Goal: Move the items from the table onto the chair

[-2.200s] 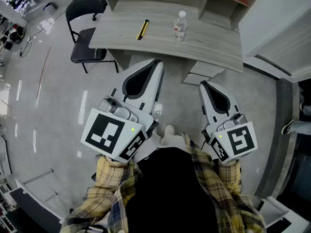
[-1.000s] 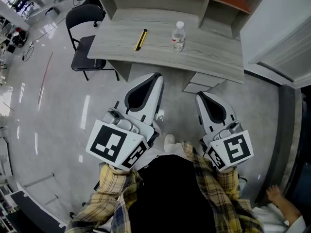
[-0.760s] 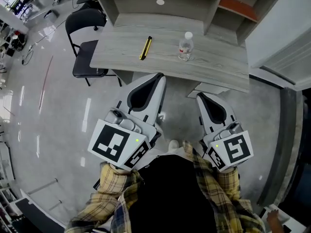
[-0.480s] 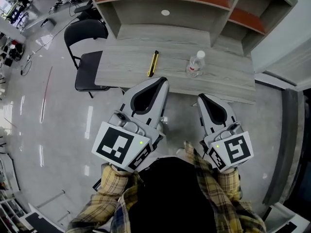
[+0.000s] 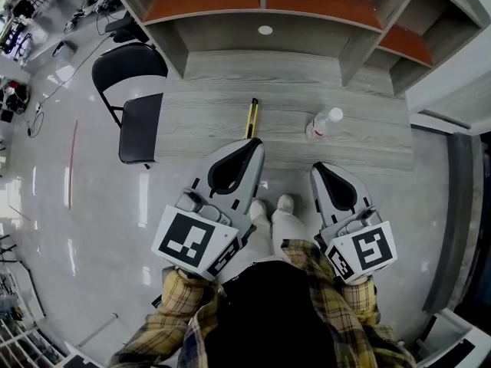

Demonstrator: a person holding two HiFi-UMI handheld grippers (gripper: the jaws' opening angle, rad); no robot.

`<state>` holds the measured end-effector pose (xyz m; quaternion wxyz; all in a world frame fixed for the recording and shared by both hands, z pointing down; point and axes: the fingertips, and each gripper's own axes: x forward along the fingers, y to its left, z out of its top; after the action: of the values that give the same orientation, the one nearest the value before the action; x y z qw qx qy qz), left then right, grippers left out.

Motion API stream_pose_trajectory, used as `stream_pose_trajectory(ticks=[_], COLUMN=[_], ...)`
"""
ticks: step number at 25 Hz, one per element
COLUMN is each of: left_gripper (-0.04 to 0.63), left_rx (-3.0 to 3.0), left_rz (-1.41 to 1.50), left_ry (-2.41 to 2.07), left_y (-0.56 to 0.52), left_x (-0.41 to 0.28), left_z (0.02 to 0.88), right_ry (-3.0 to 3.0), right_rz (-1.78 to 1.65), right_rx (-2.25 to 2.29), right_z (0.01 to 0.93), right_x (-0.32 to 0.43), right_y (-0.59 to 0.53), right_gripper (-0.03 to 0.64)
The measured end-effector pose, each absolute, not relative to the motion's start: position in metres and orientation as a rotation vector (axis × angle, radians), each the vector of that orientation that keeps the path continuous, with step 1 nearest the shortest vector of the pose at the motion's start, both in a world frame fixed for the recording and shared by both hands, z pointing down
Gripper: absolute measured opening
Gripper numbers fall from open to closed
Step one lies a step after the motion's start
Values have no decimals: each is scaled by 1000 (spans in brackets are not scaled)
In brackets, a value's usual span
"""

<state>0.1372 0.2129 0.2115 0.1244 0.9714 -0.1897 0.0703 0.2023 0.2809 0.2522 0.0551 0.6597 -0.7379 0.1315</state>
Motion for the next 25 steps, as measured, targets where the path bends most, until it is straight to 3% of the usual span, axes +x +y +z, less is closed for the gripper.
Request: stream_pose_trajectory(ticks=[18,25], left_gripper=[3,5], left_rx=[2802,2720], left_rz=[202,359], left_ry=[-710,-841], left_y=[118,102], left_x=[220,225], left_z=[222,260], right_ry=[-2392,-2448], right_rz=[302,345], right_rx=[1834,1774], right_z=[238,245], right_x=[270,287], right_y=[190,185], right_gripper=[17,17])
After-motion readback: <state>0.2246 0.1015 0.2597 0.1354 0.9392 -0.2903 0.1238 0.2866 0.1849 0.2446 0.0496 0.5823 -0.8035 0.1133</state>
